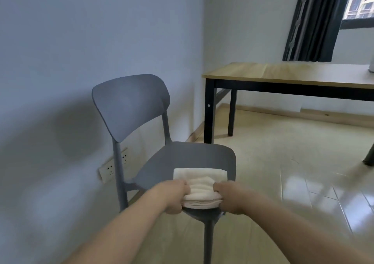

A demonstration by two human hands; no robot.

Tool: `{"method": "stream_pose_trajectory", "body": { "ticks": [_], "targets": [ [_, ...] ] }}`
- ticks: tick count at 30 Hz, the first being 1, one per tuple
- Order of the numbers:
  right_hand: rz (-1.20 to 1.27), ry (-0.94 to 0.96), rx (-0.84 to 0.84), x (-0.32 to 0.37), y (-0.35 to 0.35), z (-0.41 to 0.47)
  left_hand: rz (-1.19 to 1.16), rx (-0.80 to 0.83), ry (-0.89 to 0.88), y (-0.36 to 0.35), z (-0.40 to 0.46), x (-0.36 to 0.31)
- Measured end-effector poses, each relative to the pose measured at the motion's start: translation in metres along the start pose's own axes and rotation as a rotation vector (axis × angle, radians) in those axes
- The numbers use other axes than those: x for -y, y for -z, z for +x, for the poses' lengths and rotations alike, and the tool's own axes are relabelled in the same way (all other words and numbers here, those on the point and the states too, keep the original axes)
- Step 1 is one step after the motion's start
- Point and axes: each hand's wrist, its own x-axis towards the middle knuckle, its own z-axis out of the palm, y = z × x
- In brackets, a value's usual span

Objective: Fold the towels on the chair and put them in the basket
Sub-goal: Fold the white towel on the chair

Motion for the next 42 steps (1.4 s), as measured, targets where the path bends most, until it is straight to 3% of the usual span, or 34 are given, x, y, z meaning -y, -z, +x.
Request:
{"method": "stream_pose_trajectory", "body": {
  "ticks": [8,14,18,22,30,35,38,40,42],
  "targets": [
    [0.206,-0.088,0.21,-0.018,0.024,0.031,-0.399,0.182,0.119,0.009,0.028,0.029],
    [0.662,-0.269,0.161,-0.035,0.021,0.063,-0.772,0.089,0.289,0.001,0.056,0.052],
    [0.557,-0.384,0.04,-0.032,-0.016,0.09,-0.514,-0.055,0.473,-0.03,0.084,0.033],
    [0.448,-0.415,-0.088,-0.039,-0.035,0.111,-0.577,-0.119,0.586,-0.041,0.102,0.04],
    [0.527,-0.534,-0.145,-0.036,-0.051,0.102,-0.468,-0.155,0.508,-0.061,0.119,0.052],
    [0.711,-0.544,-0.222,-0.03,-0.06,0.087,-0.495,-0.228,0.48,-0.062,0.113,0.051],
    [0.79,-0.647,-0.248,-0.021,-0.052,0.078,-0.551,-0.386,0.474,-0.061,0.099,0.038],
    [0.909,-0.735,-0.27,-0.018,-0.041,0.071,-0.665,-0.49,0.516,-0.055,0.084,0.022],
    [1.028,-0.769,-0.254,-0.015,-0.029,0.06,-0.87,-0.493,0.541,-0.046,0.072,0.007]
  ]
}}
